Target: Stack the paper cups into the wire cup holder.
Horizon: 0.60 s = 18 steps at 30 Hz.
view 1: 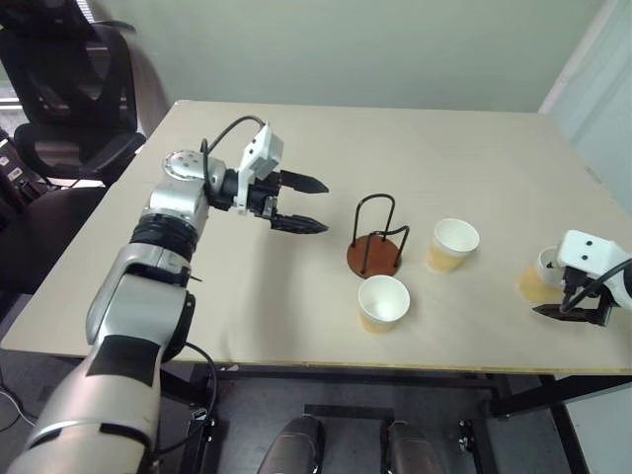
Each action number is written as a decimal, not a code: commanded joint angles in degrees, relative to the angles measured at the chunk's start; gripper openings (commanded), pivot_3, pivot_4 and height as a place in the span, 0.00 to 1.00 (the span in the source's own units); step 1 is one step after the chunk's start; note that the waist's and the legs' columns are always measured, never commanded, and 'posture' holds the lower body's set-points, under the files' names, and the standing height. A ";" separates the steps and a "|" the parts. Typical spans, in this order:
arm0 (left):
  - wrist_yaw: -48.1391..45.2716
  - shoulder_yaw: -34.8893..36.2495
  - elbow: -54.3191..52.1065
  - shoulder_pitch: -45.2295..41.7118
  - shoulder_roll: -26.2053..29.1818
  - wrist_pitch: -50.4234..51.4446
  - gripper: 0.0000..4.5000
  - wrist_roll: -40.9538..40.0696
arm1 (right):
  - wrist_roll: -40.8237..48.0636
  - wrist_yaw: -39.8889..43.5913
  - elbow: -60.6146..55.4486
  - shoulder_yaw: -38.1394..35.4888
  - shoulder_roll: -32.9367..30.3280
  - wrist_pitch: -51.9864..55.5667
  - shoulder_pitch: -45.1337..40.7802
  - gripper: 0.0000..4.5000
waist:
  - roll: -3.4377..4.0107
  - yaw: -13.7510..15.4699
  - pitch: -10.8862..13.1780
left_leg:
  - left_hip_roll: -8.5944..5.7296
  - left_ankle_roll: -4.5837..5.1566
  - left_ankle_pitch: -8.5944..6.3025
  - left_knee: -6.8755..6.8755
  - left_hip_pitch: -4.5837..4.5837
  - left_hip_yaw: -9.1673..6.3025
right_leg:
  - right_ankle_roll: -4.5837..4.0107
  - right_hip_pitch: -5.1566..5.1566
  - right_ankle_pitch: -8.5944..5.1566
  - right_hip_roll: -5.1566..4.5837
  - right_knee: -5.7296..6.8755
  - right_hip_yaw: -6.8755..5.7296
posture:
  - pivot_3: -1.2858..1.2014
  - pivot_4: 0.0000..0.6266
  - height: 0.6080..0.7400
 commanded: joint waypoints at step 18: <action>-1.80 -0.29 -0.66 -0.75 1.53 -0.79 1.00 0.18 | -5.12 7.63 4.15 4.38 -0.34 -5.54 -6.56 0.01 | 0.00 -0.01 0.00 | 0.00 0.01 0.01 -0.05 -0.01 -0.01 | -0.20 0.00 -0.09 -0.04 -0.02 -0.02 | 0.52 0.24 1.00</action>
